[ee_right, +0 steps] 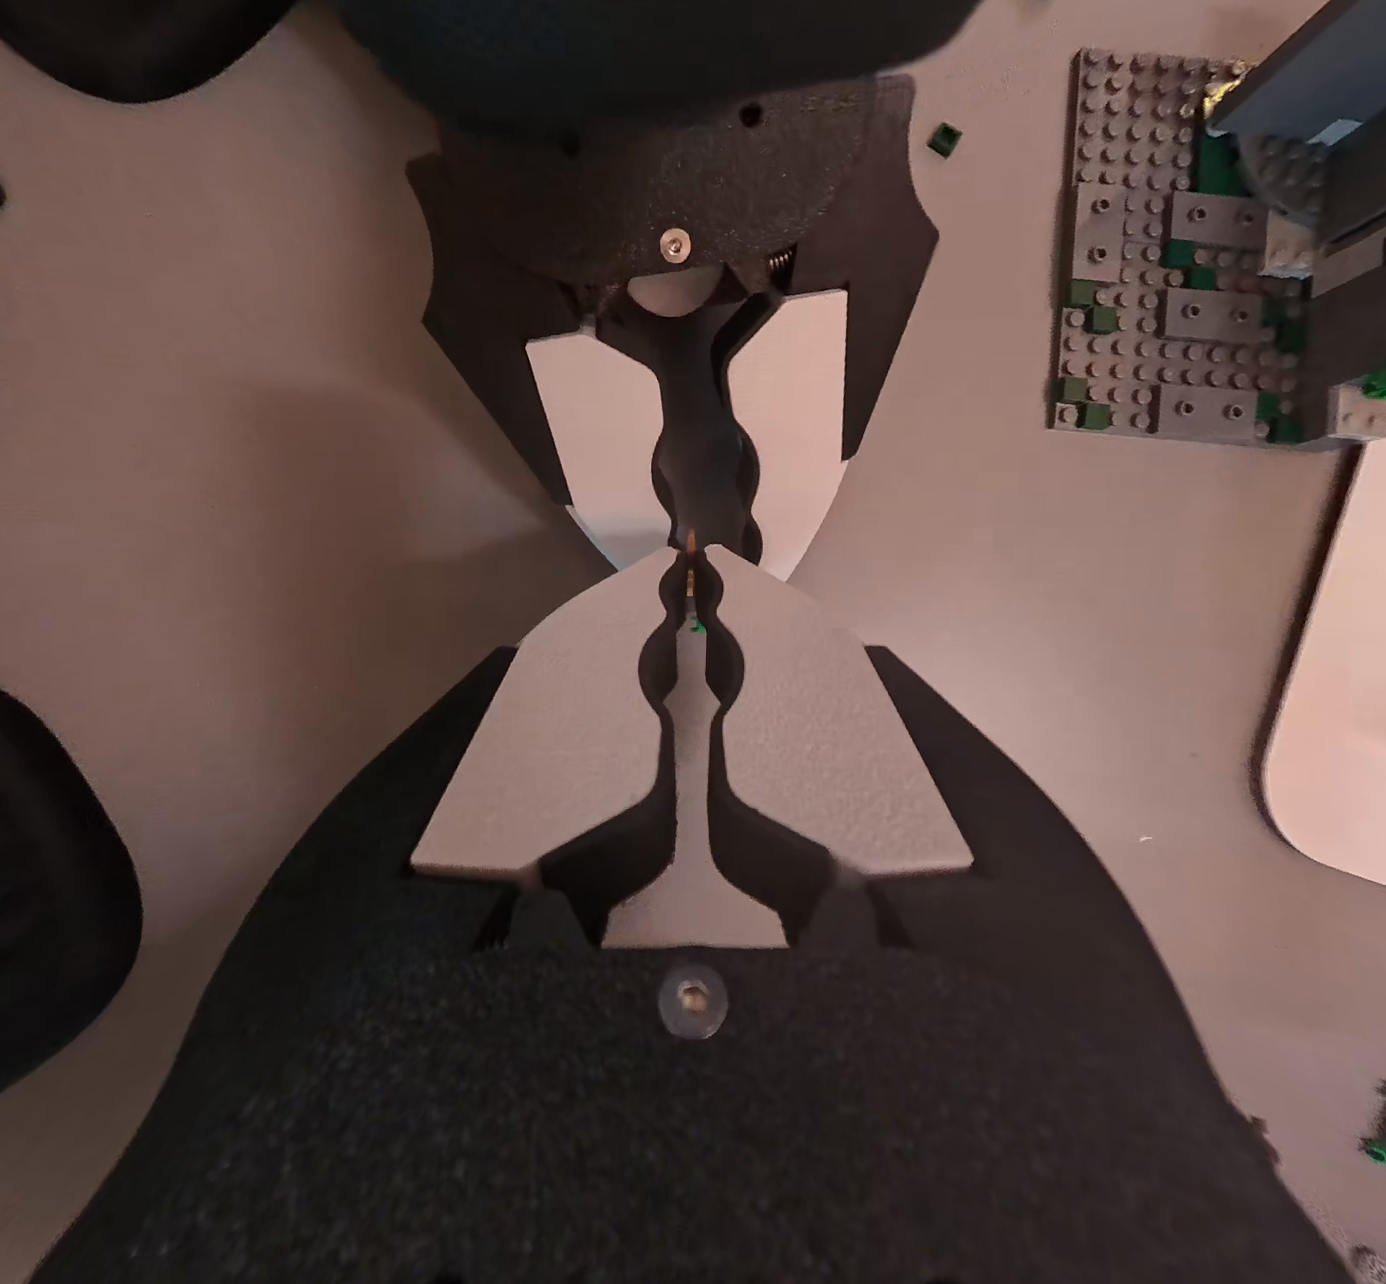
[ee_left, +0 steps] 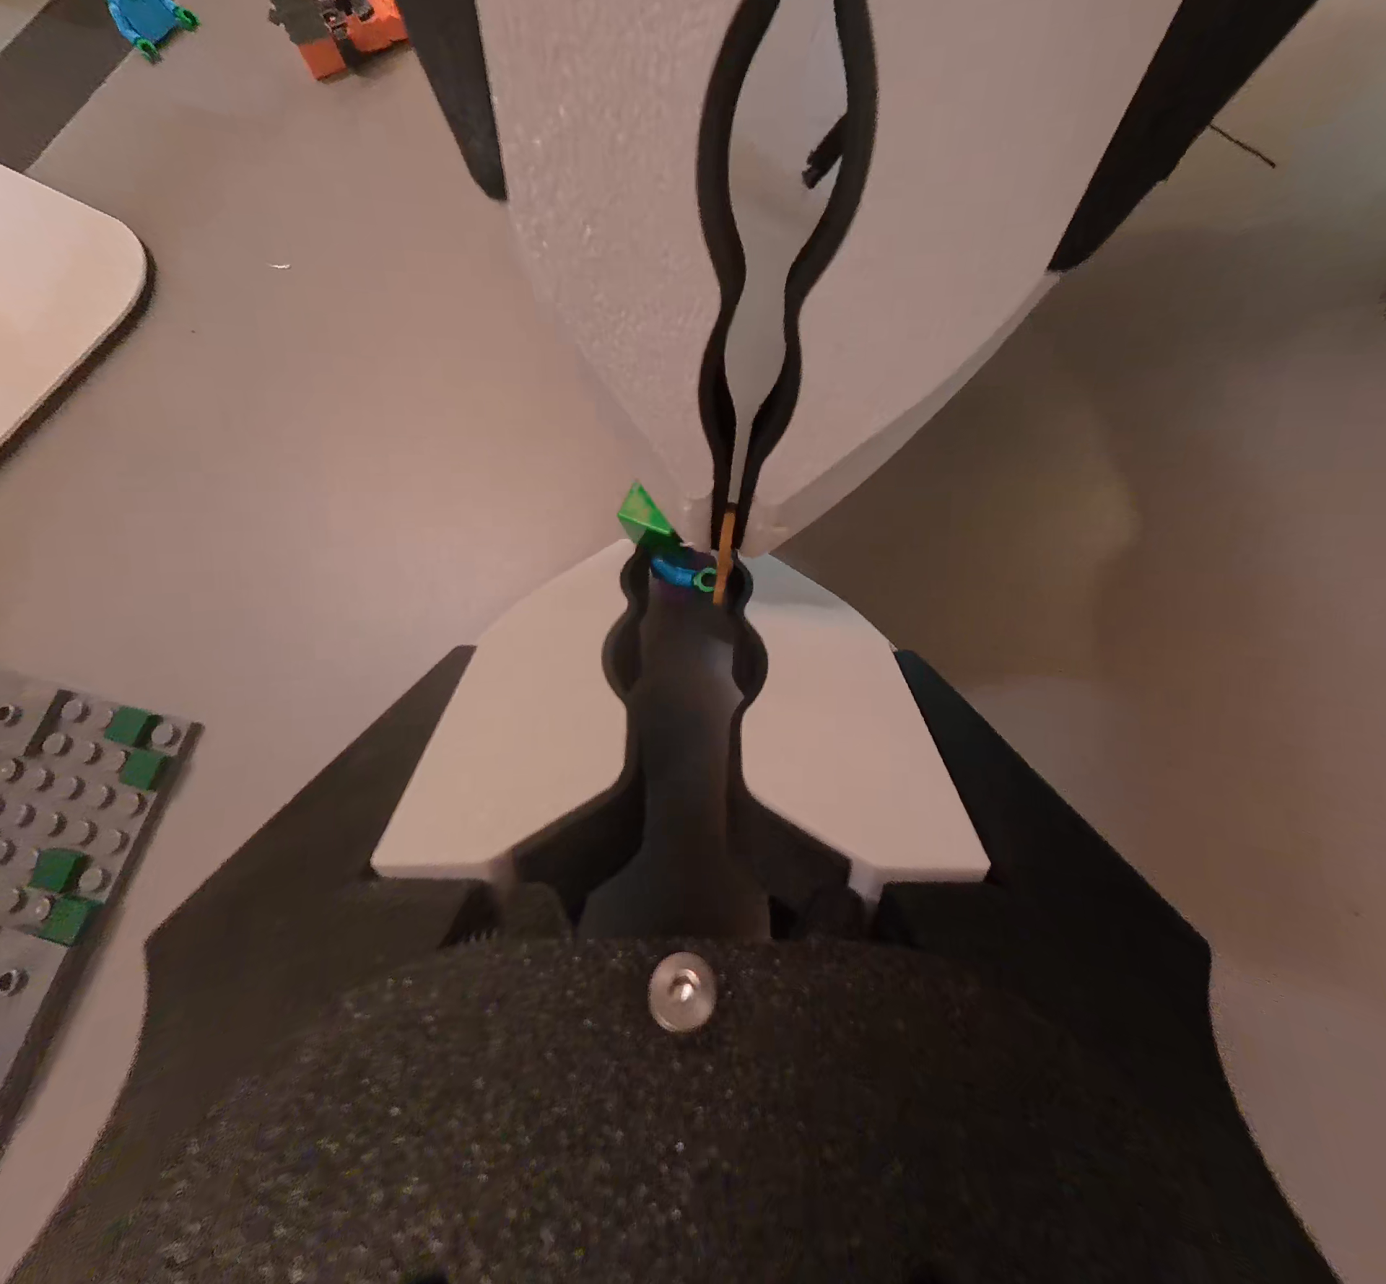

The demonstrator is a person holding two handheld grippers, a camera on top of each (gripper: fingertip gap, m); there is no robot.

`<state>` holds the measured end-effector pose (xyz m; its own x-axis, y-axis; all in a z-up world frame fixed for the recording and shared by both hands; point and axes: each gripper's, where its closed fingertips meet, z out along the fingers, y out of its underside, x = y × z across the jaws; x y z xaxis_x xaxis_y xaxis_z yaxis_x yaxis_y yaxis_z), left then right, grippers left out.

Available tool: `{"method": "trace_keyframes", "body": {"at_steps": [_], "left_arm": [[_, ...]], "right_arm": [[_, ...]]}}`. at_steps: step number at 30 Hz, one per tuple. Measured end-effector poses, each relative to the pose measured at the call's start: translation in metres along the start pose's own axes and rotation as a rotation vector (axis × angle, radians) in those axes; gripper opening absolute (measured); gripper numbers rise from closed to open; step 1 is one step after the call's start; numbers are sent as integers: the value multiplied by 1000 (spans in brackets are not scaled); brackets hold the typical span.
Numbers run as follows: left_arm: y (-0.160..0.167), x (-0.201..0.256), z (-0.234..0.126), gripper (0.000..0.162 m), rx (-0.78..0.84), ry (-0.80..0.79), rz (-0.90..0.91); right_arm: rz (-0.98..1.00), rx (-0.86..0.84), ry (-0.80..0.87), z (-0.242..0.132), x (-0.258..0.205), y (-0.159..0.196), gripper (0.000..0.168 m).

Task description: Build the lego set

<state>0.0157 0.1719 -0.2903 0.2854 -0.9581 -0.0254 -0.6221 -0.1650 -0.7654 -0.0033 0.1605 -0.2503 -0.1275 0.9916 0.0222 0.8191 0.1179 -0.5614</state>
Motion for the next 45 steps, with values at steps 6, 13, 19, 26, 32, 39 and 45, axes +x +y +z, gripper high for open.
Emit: {"method": "trace_keyframes", "body": {"at_steps": [6,13,19,26,32,39,45], "left_arm": [[2,3,0,22,-8,-4,27],[4,6,-1,31,-9,18,24],[3,6,-2,32,-3,31,9],[1,5,-3,26,13,56,-33],[0,3,-3,21,19,60,-51],[0,3,-2,17,18,53,-42],[-3,1,-4,16,36,36,-31]], "right_arm": [[60,48,-9,1,-1,-1,1],[98,41,-5,4,-2,0,1],[118,20,21,7,1,1,1],[122,-1,39,6,2,1,1],[130,-1,36,6,3,3,1],[137,2,27,6,3,4,1],[159,25,19,4,3,3,1]]}}
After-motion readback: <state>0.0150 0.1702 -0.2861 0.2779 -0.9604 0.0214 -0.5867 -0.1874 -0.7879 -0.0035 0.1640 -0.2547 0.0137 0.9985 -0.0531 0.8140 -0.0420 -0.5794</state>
